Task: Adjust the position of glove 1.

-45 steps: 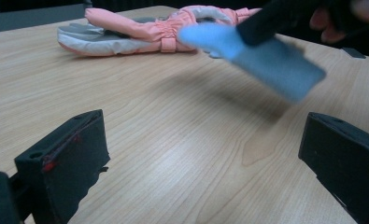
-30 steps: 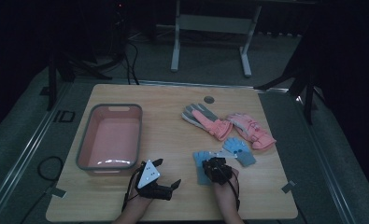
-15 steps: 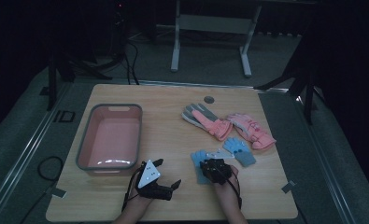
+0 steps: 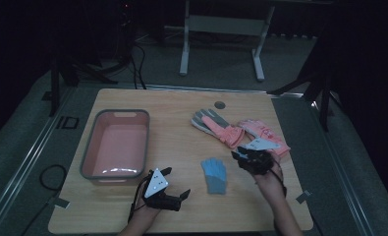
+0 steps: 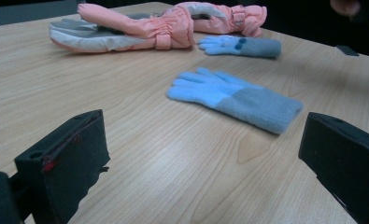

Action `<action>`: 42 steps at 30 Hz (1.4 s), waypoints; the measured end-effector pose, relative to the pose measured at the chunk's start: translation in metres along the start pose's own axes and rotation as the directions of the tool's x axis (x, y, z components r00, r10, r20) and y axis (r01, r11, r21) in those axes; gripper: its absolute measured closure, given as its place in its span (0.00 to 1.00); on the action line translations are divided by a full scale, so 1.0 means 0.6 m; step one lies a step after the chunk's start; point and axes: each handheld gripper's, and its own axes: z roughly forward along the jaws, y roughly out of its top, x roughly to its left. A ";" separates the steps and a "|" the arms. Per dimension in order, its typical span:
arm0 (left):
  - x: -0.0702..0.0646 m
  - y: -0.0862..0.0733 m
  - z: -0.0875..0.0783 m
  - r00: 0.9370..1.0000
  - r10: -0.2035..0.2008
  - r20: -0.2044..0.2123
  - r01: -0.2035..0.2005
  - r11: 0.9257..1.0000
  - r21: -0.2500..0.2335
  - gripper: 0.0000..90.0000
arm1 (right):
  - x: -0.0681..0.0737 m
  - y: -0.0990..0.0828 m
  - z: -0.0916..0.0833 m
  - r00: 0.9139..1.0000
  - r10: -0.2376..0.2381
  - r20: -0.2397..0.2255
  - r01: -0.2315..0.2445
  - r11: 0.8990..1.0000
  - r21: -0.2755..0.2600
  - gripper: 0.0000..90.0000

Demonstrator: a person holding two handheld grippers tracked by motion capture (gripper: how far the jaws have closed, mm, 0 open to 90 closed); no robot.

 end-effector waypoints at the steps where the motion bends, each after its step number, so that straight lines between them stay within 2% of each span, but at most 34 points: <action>1: 0.000 0.000 0.000 1.000 -0.001 -0.001 0.001 1.000 -0.001 0.02 | -0.015 -0.002 -0.005 1.000 -0.007 -0.010 0.007 1.000 0.002 0.73; 5: 0.001 0.000 -0.001 1.000 -0.006 -0.006 0.006 1.000 -0.003 0.02 | -0.067 -0.019 -0.012 0.999 -0.031 -0.021 0.032 0.998 0.045 0.71; 7: 0.002 -0.001 -0.001 1.000 -0.009 -0.008 0.009 1.000 -0.005 0.02 | -0.086 -0.030 -0.008 0.998 -0.046 -0.042 0.050 0.995 0.089 0.70; 10: 0.002 -0.001 -0.001 1.000 -0.007 -0.011 0.007 1.000 -0.003 0.02 | -0.106 -0.049 0.005 0.997 -0.058 -0.048 0.064 0.988 0.141 0.70; 12: 0.002 0.000 -0.001 1.000 -0.007 -0.010 0.007 1.000 0.000 0.02 | -0.119 -0.062 0.016 0.998 -0.032 -0.055 0.041 0.987 0.158 0.70; 14: 0.004 0.000 -0.001 1.000 -0.009 -0.011 0.009 1.000 0.000 0.02 | -0.129 -0.076 0.027 0.998 -0.007 -0.065 0.017 0.987 0.159 0.71; 16: 0.005 -0.001 -0.002 1.000 -0.018 -0.016 0.018 1.000 -0.002 0.02 | -0.136 -0.089 0.036 0.995 0.028 -0.094 -0.015 0.991 0.136 0.71; 18: 0.007 -0.001 -0.003 1.000 -0.025 -0.019 0.025 1.000 -0.007 0.02 | -0.141 -0.101 0.044 0.995 0.041 -0.094 -0.030 0.992 0.122 0.71; 20: 0.008 -0.001 -0.003 0.999 -0.028 -0.018 0.028 1.000 -0.007 0.02 | -0.143 -0.111 0.053 0.996 0.035 -0.079 -0.024 0.990 0.136 0.71; 22: 0.007 -0.001 -0.002 1.000 -0.024 -0.019 0.024 1.000 -0.006 0.02 | -0.144 -0.117 0.053 0.996 0.052 -0.078 -0.042 0.992 0.118 0.71; 24: 0.006 -0.001 -0.002 1.000 -0.020 -0.018 0.020 1.000 -0.004 0.02 | -0.138 -0.120 0.053 0.997 0.041 -0.061 -0.035 0.994 0.104 0.80; 26: 0.006 -0.001 -0.002 1.000 -0.022 -0.018 0.022 1.000 -0.004 0.02 | -0.133 -0.123 0.053 0.996 0.061 -0.063 -0.055 0.994 0.094 0.90; 27: 0.007 -0.001 -0.002 1.000 -0.025 -0.019 0.025 1.000 -0.005 0.02 | -0.130 -0.124 0.052 0.996 0.065 -0.053 -0.060 0.994 0.093 0.92; 29: 0.007 -0.001 -0.002 0.999 -0.026 -0.020 0.026 1.000 -0.006 0.02 | -0.123 -0.119 0.051 0.994 0.107 -0.012 -0.105 0.989 0.107 0.95; 31: 0.006 -0.001 -0.003 1.000 -0.022 -0.021 0.021 1.000 -0.006 0.02 | -0.108 -0.108 0.045 0.992 0.117 0.048 -0.121 0.986 0.114 0.96; 34: 0.005 -0.001 -0.002 1.000 -0.013 -0.023 0.013 1.000 -0.004 0.02 | -0.098 -0.100 0.036 0.989 0.132 0.067 -0.138 0.986 0.097 0.96; 35: 0.005 -0.001 -0.002 1.000 -0.012 -0.023 0.012 1.000 -0.004 0.02 | -0.074 -0.073 0.002 0.974 0.189 0.123 -0.196 0.979 0.046 0.96; 36: 0.005 -0.001 -0.002 1.000 -0.011 -0.022 0.011 1.000 -0.005 0.02 | -0.064 -0.063 -0.011 0.966 0.217 0.137 -0.223 0.975 0.027 0.96; 38: 0.004 -0.001 -0.003 1.000 -0.009 -0.020 0.009 1.000 -0.004 0.02 | -0.047 -0.049 -0.038 0.954 0.254 0.158 -0.257 0.966 -0.003 0.96; 40: 0.004 -0.001 -0.003 1.000 -0.008 -0.019 0.008 1.000 -0.003 0.02 | -0.034 -0.043 -0.059 0.939 0.300 0.170 -0.301 0.953 -0.025 0.96; 41: 0.004 -0.001 -0.003 1.000 -0.007 -0.018 0.007 1.000 -0.002 0.02 | -0.024 -0.041 -0.069 0.933 0.311 0.183 -0.310 0.950 -0.032 0.96; 42: 0.004 -0.001 -0.003 1.000 -0.006 -0.018 0.006 1.000 -0.001 0.02 | -0.011 -0.039 -0.079 0.928 0.304 0.215 -0.305 0.952 -0.031 0.96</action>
